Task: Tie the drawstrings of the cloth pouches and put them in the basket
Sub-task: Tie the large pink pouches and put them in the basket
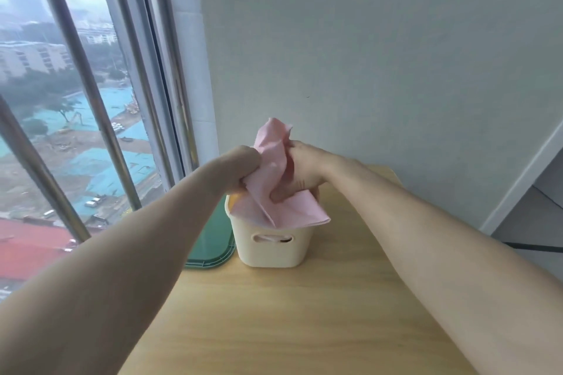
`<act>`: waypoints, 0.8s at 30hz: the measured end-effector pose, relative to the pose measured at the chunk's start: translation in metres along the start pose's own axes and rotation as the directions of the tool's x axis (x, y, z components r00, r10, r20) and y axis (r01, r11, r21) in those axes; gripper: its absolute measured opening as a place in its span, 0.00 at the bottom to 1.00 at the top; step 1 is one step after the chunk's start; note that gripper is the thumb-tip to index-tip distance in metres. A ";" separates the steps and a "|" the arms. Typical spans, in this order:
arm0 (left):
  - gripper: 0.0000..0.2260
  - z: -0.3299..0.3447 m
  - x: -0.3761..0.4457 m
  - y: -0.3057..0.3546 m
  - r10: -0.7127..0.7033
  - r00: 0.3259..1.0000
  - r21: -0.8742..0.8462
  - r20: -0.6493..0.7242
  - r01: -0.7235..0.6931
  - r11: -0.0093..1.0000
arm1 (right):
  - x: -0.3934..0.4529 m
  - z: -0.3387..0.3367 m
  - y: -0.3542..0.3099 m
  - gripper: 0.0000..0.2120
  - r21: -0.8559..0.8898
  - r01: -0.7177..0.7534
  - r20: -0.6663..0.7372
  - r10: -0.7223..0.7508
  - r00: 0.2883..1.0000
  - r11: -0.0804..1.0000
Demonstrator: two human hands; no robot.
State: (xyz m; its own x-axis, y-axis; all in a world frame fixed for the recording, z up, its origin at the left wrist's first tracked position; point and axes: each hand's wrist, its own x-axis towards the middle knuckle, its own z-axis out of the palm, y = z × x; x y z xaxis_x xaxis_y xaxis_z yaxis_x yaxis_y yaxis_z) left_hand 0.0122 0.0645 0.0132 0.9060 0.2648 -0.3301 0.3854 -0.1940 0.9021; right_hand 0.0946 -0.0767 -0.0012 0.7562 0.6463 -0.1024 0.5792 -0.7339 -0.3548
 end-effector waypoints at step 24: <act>0.68 0.019 0.017 -0.021 -0.008 0.955 0.953 0.296 -0.295 0.076 | 0.036 0.019 -0.009 0.53 -0.562 0.026 0.049 0.002 0.999 0.827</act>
State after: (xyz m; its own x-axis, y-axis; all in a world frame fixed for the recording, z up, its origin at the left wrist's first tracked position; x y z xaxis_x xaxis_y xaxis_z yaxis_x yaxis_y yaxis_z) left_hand 0.0234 0.0549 -0.0166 0.9139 -0.0253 -0.4052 -0.0711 -0.9926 -0.0985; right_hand 0.1106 -0.0422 -0.0196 0.7414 0.6543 -0.1490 0.6697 -0.7072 0.2266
